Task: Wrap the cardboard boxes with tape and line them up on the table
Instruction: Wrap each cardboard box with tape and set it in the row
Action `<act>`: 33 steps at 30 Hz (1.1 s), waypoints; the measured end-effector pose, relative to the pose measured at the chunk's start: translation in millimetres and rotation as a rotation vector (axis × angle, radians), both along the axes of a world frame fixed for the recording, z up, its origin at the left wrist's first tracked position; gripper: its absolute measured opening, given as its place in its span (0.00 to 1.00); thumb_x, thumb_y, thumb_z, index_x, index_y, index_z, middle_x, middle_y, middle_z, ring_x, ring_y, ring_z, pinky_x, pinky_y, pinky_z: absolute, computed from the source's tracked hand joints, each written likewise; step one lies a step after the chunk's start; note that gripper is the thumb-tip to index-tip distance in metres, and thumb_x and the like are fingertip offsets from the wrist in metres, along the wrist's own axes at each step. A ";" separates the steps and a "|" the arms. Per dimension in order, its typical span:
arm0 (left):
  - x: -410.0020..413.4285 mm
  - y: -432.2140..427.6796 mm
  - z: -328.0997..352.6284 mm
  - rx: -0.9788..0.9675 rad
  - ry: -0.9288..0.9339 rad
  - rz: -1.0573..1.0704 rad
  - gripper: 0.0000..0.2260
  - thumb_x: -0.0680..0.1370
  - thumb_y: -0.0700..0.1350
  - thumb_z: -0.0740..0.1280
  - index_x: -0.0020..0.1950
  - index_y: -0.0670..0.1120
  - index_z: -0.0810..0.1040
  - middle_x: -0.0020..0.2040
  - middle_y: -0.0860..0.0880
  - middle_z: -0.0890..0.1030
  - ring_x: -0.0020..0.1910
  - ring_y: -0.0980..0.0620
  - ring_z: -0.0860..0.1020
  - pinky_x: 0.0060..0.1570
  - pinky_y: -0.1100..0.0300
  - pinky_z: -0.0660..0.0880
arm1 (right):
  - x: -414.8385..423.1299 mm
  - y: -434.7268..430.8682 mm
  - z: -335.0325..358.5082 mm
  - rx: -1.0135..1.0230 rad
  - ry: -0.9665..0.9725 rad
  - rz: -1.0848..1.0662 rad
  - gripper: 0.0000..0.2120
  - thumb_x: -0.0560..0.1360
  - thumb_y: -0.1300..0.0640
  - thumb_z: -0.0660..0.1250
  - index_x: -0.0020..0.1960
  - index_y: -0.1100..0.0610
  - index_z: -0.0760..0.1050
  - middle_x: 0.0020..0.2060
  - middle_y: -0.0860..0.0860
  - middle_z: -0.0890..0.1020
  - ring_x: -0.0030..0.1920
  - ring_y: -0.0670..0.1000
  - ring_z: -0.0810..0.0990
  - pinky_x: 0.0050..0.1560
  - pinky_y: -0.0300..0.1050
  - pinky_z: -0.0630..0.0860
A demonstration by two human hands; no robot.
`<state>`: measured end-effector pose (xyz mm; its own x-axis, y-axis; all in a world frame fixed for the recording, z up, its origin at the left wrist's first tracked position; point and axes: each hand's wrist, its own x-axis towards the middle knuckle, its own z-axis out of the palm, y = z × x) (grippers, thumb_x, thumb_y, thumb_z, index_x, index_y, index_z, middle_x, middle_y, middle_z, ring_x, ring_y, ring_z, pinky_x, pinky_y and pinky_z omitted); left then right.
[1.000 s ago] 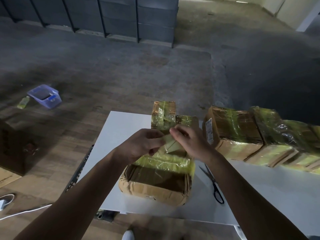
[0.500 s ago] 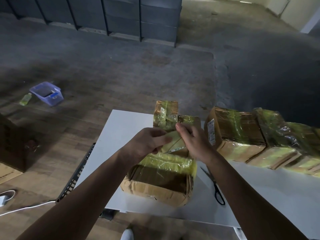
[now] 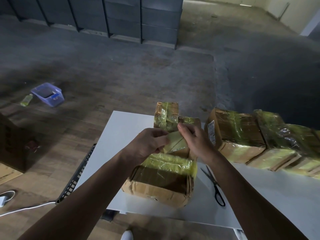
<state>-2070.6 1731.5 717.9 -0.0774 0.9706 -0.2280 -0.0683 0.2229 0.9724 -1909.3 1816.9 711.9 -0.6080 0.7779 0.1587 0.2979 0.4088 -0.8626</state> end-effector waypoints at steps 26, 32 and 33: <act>1.2 -2.3 0.8 0.036 0.169 -0.034 0.11 0.68 0.53 0.76 0.43 0.46 0.84 0.33 0.47 0.77 0.29 0.53 0.70 0.28 0.65 0.67 | 5.1 -5.9 1.7 -0.058 0.052 -0.026 0.25 0.81 0.48 0.57 0.45 0.72 0.71 0.35 0.67 0.72 0.36 0.61 0.71 0.34 0.41 0.67; -1.5 -1.4 5.3 0.022 0.078 -0.058 0.03 0.71 0.41 0.76 0.42 0.46 0.83 0.36 0.46 0.77 0.30 0.53 0.71 0.29 0.65 0.67 | 4.4 -6.4 2.9 -0.108 0.073 -0.009 0.25 0.81 0.48 0.56 0.40 0.71 0.67 0.31 0.60 0.68 0.31 0.55 0.67 0.33 0.40 0.64; -1.3 -1.3 6.5 0.018 0.063 -0.061 0.03 0.71 0.39 0.75 0.43 0.46 0.83 0.36 0.47 0.77 0.31 0.54 0.71 0.30 0.65 0.68 | 4.6 -5.9 2.8 -0.111 0.080 -0.009 0.25 0.81 0.48 0.56 0.40 0.71 0.67 0.31 0.63 0.68 0.31 0.58 0.68 0.34 0.42 0.65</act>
